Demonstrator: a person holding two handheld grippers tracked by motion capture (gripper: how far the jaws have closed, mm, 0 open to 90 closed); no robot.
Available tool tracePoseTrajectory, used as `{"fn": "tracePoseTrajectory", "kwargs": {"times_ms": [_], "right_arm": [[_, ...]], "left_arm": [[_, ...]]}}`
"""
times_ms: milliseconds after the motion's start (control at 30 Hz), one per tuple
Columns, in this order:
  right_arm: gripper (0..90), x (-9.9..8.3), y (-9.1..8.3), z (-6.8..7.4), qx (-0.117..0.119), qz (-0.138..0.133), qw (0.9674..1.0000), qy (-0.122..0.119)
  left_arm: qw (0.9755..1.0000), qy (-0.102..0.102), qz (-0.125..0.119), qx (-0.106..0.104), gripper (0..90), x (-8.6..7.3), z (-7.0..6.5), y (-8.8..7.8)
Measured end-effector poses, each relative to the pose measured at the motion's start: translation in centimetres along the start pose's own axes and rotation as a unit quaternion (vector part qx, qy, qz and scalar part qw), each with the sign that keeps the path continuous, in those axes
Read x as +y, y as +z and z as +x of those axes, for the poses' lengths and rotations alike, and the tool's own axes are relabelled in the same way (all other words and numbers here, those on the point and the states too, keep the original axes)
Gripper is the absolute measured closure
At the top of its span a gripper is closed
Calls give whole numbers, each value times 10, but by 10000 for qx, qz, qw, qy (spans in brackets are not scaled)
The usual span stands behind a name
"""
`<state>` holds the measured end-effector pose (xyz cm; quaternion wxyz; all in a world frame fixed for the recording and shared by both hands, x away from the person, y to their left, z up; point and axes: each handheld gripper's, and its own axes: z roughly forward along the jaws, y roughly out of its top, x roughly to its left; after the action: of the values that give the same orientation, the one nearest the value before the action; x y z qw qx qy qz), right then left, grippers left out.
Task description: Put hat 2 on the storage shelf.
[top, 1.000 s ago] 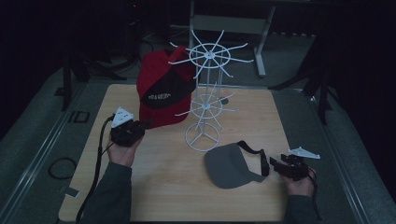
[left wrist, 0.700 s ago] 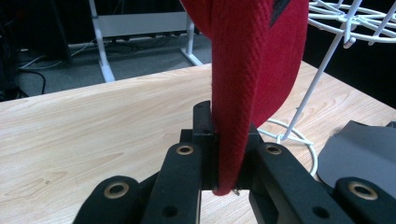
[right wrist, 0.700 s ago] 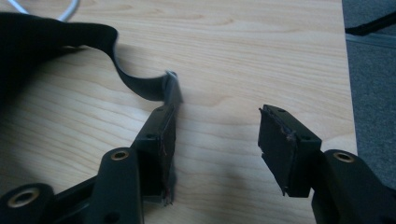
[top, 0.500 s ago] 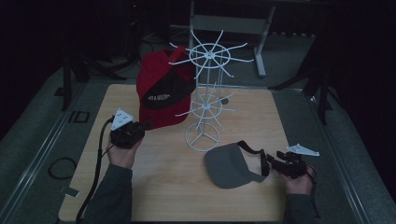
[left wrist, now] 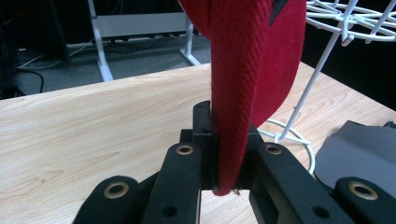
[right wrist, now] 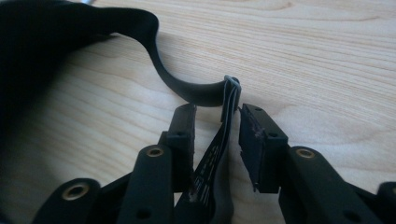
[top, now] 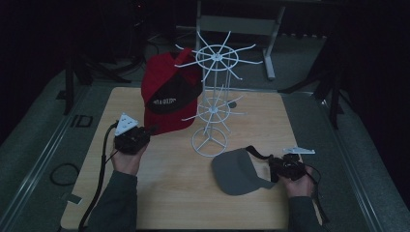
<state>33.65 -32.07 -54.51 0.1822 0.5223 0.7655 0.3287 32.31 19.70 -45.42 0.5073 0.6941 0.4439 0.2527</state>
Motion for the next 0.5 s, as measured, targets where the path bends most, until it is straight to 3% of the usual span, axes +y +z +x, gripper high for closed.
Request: {"fn": "tracePoseTrajectory", "kwargs": {"times_ms": [167,500], "right_arm": [[713,4,10,0,-225,252,9994,45],[849,14,18,-2,-288,445,9986,-87]], "left_arm": [[10000,-8,-9,-7,851,-1,0,-1],[10000,-2,-17,4,851,-1,1,-2]]}}
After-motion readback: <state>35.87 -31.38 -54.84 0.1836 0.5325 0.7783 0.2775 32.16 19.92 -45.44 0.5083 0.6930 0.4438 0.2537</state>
